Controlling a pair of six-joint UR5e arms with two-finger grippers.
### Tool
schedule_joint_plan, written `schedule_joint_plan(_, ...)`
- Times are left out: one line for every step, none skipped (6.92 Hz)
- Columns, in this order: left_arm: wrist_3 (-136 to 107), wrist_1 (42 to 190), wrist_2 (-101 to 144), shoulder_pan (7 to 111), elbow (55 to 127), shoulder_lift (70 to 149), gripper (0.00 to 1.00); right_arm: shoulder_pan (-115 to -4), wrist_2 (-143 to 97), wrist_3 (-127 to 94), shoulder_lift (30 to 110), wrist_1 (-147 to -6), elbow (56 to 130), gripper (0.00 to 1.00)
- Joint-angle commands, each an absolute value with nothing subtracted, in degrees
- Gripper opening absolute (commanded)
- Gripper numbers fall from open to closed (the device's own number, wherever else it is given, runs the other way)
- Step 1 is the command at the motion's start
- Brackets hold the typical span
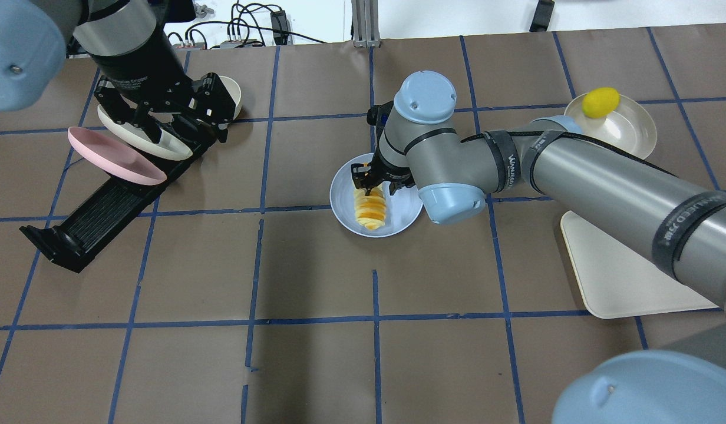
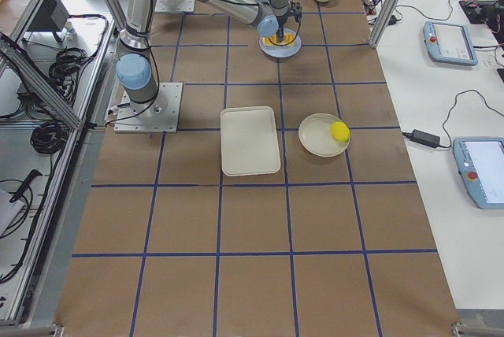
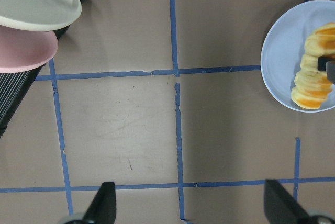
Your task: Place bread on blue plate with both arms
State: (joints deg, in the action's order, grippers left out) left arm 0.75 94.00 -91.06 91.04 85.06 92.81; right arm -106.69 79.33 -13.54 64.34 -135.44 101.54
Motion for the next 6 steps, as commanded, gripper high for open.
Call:
schedule_joint_plan(1.3, 94.0, -90.7, 90.5, 86.2, 91.3, 1.00, -106.7, 78.8, -15.5, 64.8, -133.0, 101.0, 1.00)
schedule_joint_plan(1.3, 94.0, -90.6, 90.4, 86.0, 91.5, 1.00, -106.4, 78.8, -15.5, 65.0, -133.0, 99.6, 1.00)
schedule_joint_plan(1.3, 94.0, -90.6, 90.6, 86.0, 91.5, 1.00, -105.9, 79.4, -15.5, 66.1, -130.8, 96.5, 1.00)
schedule_joint_plan(1.3, 94.0, -90.8, 90.5, 86.0, 91.6, 1.00, -104.6, 79.7, -14.7, 67.6, -126.1, 92.7, 1.00)
schedule_joint_plan(1.2, 94.0, -90.6, 90.5, 85.9, 91.6, 1.00, -102.1, 80.1, -12.5, 67.8, -120.7, 88.3, 1.00)
schedule_joint_plan(1.3, 94.0, -91.0, 90.6, 85.4, 91.7, 1.00, -100.0, 80.2, -5.4, 67.9, -117.9, 85.1, 1.00)
